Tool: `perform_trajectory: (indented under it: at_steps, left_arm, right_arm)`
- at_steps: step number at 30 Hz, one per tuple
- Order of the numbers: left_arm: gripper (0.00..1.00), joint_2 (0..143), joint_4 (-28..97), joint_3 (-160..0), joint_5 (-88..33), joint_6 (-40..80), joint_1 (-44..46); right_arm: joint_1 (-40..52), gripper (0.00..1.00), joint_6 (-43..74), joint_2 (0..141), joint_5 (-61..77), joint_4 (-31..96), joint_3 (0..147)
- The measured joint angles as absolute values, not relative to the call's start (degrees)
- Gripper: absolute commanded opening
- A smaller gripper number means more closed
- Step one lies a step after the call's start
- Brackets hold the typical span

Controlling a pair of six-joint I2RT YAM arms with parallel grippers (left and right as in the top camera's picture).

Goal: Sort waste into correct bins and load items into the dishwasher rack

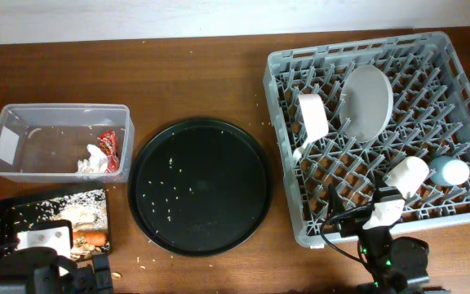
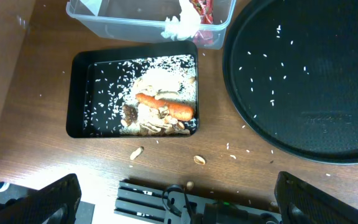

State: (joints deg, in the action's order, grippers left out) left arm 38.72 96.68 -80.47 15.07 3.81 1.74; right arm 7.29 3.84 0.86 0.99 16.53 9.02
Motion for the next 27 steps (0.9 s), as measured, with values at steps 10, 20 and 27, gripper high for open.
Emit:
perform_trajectory:
  at_steps: [10, 20, 27]
  left_arm:
    - [0.99, 38.7, 96.7, -80.5, 15.1, 3.8, 1.7]
    - [0.99, 34.6, 59.9, -70.6, 12.9, 3.6, 1.8]
    - [0.99, 5.3, 20.1, -18.5, 5.2, 3.6, -0.4]
  right_arm:
    - [7.3, 0.99, 3.9, 0.7, 1.8, 4.3, 0.8]
    - [7.3, 0.99, 3.9, 0.6, 1.9, 4.3, 0.8]
    - [7.3, 0.99, 3.8, 0.7, 2.1, 4.2, 0.7]
